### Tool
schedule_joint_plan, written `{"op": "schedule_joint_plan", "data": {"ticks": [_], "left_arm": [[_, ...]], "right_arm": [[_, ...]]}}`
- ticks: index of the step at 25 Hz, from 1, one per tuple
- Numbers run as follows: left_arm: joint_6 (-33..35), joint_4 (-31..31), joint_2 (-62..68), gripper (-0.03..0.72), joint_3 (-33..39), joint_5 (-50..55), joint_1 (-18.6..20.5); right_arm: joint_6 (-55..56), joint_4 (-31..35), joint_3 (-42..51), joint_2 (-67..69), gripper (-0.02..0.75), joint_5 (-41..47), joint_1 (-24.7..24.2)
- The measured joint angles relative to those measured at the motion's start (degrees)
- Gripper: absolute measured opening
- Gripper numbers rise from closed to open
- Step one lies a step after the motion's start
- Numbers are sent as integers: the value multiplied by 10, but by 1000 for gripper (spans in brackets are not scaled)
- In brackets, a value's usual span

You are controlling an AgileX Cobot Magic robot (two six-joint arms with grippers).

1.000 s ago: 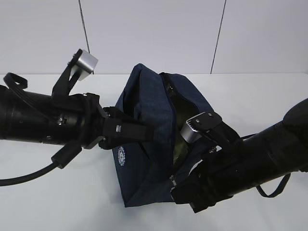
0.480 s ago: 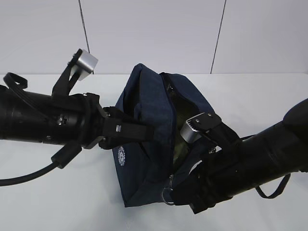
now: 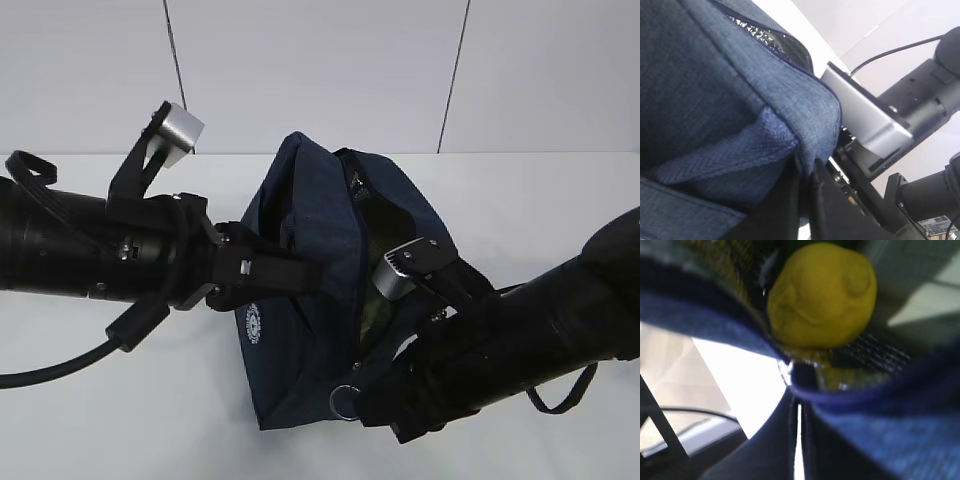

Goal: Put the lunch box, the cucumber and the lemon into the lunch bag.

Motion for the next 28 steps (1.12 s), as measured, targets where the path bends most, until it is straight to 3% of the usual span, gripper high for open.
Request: {"op": "schedule_joint_plan", "data": {"ticks": [9,16,28], "left_arm": [[0,0,0,-4,0,1,0],[-1,0,0,-4,0,3,0],[-9,0,0,-4,0,7,0]], "right_arm": [[-79,103,-1,36,17,11,0],[-96,118,-1,41,190,21,0],[-103,152,-1,41,224,53,0]]}}
